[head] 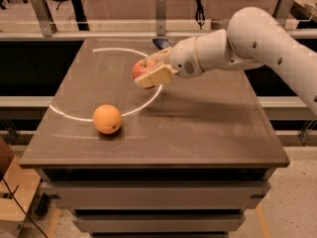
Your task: Move apple near orange
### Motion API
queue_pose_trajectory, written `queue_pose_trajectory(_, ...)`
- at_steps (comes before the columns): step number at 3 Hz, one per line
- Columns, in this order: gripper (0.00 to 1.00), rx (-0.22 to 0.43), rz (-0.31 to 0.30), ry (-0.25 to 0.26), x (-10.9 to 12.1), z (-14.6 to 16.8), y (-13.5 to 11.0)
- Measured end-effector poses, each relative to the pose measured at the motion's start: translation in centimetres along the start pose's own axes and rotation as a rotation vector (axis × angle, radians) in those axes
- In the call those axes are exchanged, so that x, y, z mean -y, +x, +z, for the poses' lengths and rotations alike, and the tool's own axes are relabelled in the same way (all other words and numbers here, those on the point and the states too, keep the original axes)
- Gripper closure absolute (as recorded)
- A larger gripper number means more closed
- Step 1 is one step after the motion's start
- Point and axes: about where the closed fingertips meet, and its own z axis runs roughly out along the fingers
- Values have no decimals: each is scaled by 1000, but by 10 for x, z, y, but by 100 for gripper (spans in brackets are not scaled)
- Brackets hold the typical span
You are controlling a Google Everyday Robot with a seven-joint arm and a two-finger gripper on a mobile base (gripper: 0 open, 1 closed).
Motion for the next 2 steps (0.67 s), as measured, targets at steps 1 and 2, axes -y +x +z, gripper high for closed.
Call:
queue_pose_trajectory(1,59,-3,57,-51,-31,1,17)
queue_pose_trajectory(2,36,1,103,-98,-59,6,29)
